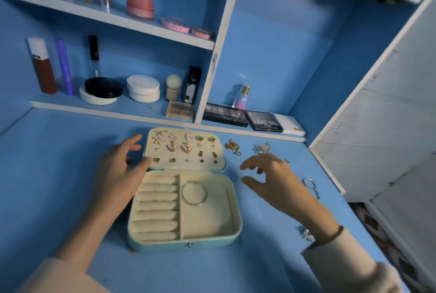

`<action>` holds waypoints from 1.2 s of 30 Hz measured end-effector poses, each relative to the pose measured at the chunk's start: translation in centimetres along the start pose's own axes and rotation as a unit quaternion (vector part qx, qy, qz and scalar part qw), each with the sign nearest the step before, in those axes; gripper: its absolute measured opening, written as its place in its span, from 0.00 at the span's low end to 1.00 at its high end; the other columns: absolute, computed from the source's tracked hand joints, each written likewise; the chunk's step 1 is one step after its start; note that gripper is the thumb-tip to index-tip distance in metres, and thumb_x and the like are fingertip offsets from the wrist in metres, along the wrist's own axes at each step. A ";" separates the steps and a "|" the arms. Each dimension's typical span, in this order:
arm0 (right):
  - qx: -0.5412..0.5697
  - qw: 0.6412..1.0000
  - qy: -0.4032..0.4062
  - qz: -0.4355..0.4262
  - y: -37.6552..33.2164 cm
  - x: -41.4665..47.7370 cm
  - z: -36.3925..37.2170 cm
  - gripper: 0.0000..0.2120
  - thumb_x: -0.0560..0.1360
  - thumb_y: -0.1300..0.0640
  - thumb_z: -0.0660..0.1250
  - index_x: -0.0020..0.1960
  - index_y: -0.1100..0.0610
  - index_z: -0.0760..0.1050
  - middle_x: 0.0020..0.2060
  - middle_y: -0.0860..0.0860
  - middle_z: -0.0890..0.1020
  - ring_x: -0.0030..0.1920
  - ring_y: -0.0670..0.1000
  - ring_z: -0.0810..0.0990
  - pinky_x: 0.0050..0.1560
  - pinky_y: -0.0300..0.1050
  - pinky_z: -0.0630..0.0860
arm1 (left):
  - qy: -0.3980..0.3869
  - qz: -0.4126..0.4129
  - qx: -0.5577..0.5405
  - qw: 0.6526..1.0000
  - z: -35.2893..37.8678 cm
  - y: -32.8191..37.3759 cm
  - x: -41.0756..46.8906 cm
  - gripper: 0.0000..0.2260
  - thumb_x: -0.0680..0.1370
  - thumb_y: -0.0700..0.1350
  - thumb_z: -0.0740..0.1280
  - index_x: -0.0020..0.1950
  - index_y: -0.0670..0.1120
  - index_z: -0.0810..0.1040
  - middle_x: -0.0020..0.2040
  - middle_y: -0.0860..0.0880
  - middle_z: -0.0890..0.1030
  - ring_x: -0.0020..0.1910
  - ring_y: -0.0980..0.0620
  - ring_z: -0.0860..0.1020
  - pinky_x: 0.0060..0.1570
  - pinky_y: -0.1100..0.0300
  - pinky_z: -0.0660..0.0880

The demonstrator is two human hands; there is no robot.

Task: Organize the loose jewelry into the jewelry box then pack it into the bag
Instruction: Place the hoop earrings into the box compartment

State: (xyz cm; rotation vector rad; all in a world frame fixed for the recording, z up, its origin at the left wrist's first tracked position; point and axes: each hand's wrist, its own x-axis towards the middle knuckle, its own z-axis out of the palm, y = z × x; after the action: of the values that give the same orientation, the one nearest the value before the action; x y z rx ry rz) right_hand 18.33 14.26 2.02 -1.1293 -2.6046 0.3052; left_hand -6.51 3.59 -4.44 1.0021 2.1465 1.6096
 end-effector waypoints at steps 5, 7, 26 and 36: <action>-0.061 0.990 -0.061 0.111 6.9 0.3 -3.2 0.10 0.74 0.61 0.67 0.53 0.52 0.79 0.43 0.48 0.78 0.43 0.47 0.75 0.47 0.38 0.71 | -0.001 -0.001 -0.008 1.000 0.1 -0.3 0.1 0.22 0.74 0.38 0.70 0.67 0.49 0.74 0.59 0.47 0.77 0.52 0.48 0.74 0.52 0.55 0.67; -0.068 0.985 -0.080 0.138 8.6 0.5 -4.0 0.09 0.74 0.61 0.66 0.52 0.52 0.79 0.39 0.46 0.78 0.42 0.48 0.76 0.44 0.37 0.70 | -0.005 -0.002 -0.009 1.000 0.1 -0.2 0.1 0.22 0.74 0.38 0.70 0.67 0.49 0.73 0.58 0.48 0.77 0.53 0.48 0.74 0.52 0.55 0.67; 0.020 0.996 -0.038 0.080 7.7 1.2 -2.7 0.07 0.78 0.65 0.61 0.46 0.54 0.72 0.31 0.47 0.74 0.28 0.41 0.71 0.32 0.32 0.67 | -0.003 0.004 -0.010 1.000 0.3 -0.3 0.2 0.21 0.74 0.38 0.69 0.67 0.49 0.74 0.56 0.51 0.76 0.52 0.47 0.75 0.52 0.56 0.67; 0.229 0.973 0.000 0.041 -3.8 0.7 0.8 0.13 0.74 0.65 0.66 0.40 0.47 0.71 0.31 0.51 0.81 0.34 0.51 0.77 0.37 0.42 0.72 | 0.013 0.013 -0.005 1.000 0.3 -0.3 -0.3 0.20 0.75 0.41 0.69 0.66 0.50 0.73 0.55 0.53 0.76 0.52 0.49 0.73 0.50 0.60 0.65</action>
State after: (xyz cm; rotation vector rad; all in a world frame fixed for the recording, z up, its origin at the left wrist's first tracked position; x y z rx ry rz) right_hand 15.01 12.13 2.51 -1.0633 -2.3122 0.8717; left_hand -6.22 3.53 -4.84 1.0151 2.1484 1.6517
